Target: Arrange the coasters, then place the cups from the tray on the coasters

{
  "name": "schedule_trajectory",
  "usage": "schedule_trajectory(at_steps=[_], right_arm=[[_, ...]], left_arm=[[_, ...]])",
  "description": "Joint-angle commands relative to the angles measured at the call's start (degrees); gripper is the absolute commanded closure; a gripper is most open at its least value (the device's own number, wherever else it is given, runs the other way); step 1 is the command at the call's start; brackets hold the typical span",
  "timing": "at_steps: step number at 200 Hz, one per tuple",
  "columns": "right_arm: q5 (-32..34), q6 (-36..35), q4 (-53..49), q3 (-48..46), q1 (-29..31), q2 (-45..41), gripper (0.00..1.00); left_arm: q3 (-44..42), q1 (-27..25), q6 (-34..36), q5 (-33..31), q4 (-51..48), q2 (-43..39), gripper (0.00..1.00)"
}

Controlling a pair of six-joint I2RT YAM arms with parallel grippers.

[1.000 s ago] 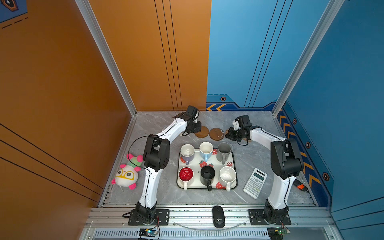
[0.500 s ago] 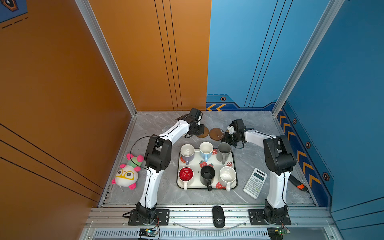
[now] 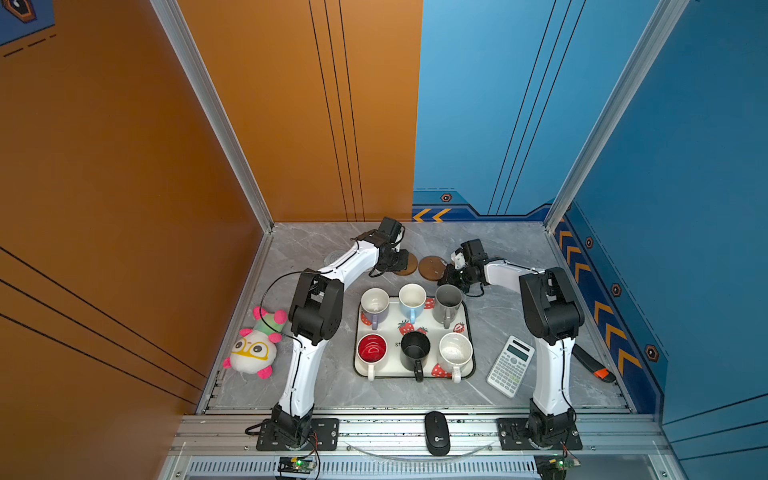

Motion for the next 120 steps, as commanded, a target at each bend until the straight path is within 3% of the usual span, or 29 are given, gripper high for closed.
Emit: schedule_trajectory(at_steps=[1,120], right_arm=[[0.1,1.0,0.0,1.6,0.3,2.6,1.00],[0.0,2.7,-0.1,7.9,-0.2,6.3,1.00]], left_arm=[[-1.0,-0.5,-0.3,0.9,-0.2,-1.6,1.00],[-1.6,-0.8,-0.5,0.7,-0.2,-1.8,1.00]])
